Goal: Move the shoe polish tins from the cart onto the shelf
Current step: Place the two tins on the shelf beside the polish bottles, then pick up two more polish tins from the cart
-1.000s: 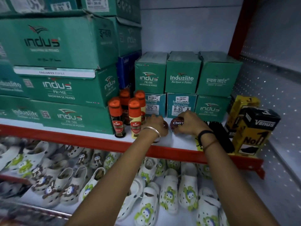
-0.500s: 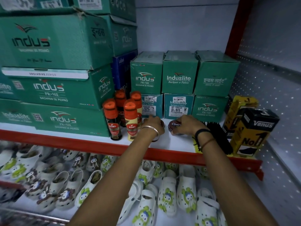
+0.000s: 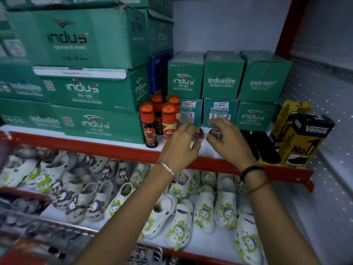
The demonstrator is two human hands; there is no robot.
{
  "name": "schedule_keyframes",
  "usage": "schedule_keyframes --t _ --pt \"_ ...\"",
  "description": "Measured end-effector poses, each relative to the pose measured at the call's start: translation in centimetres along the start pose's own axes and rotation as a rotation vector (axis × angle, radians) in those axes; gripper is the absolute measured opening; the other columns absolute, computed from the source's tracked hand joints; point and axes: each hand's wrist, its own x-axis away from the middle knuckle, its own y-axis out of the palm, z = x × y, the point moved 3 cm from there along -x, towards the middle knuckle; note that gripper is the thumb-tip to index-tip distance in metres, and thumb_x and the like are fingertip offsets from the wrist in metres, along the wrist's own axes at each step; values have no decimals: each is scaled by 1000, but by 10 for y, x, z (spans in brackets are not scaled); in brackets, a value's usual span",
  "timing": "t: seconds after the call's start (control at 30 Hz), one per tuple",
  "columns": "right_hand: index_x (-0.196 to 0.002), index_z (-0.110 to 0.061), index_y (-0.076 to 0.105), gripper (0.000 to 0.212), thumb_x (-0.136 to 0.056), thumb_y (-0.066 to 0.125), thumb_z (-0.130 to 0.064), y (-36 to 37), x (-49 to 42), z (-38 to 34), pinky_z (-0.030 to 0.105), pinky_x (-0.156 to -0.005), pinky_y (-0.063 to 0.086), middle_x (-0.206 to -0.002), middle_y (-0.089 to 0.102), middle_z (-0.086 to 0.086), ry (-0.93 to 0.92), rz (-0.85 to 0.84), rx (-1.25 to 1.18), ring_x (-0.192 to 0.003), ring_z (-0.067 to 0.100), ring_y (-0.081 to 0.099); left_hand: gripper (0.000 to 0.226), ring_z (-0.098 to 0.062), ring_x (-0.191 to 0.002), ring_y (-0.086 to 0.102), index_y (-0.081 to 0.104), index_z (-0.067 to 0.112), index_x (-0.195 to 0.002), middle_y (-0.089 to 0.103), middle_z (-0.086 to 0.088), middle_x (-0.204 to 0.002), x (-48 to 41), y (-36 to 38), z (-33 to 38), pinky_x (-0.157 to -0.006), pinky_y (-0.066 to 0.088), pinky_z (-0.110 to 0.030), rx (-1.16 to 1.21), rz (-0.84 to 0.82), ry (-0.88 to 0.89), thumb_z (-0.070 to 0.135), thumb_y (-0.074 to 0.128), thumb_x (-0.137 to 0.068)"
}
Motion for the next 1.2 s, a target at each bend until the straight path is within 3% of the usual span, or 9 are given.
schedule_keyframes --t 0.17,0.27,0.43,0.53,0.6,0.73,0.87,1.0,1.2 --pt "-119 -14 56 33 -88 61 -24 39 47 -43 36 -83 51 -116 60 6 -85 -24 -101 -102 19 60 35 -19 -100 61 60 8 -114 62 -7 -113 82 -37 -21 -85 49 -26 54 40 -30 28 49 -87" --pt "-117 -13 58 30 -88 62 -20 76 74 -67 28 -87 49 -116 62 5 -109 -95 -179 -103 18 60 32 -17 -97 61 60 10 -111 62 -5 -111 140 -50 -49 -80 53 -32 37 79 -127 27 48 -88" --pt "-121 -16 55 31 -92 57 -26 165 125 -96 30 -84 49 -118 60 3 -95 -331 -229 -99 10 55 35 -21 -98 62 59 10 -112 60 -8 -115 236 -53 -110 -73 56 -32 70 30 -351 33 45 -90" --pt "-119 -14 57 31 -90 60 -24 221 155 -108 38 -82 53 -115 62 6 -66 -468 -274 -98 17 60 31 -25 -88 64 58 6 -113 60 -12 -110 291 -51 -145 -74 54 -32 87 -30 -480 24 46 -91" --pt "-123 -11 56 34 -90 59 -22 263 176 -112 38 -87 51 -121 60 9 -40 -579 -277 -106 22 59 34 -29 -93 64 58 2 -115 62 -17 -112 331 -44 -172 -81 52 -32 74 -108 -570 20 44 -90" --pt "-133 -12 49 42 -93 54 -25 342 220 -111 32 -99 39 -139 50 11 43 -812 -224 -126 28 48 36 -37 -93 63 60 -2 -113 63 -23 -108 407 -22 -218 -78 53 -39 80 -274 -764 16 42 -88" --pt "-133 -11 48 42 -94 52 -26 406 266 -99 40 -100 45 -138 50 11 172 -977 -196 -123 31 50 34 -36 -104 60 55 0 -120 58 -21 -119 473 9 -254 -88 52 -41 83 -424 -933 10 48 -89" --pt "-137 -10 43 47 -94 51 -26 459 314 -77 45 -104 43 -145 44 12 328 -1103 -92 -129 32 46 40 -37 -116 52 48 2 -127 49 -20 -128 522 46 -283 -96 47 -46 72 -676 -1057 12 53 -89" --pt "-139 -9 36 53 -91 52 -24 502 382 -48 42 -103 43 -145 36 16 458 -1185 43 -128 34 41 58 -35 -121 44 40 13 -133 37 -14 -137 594 90 -305 -97 48 -48 -22 -1045 -1155 22 64 -82"
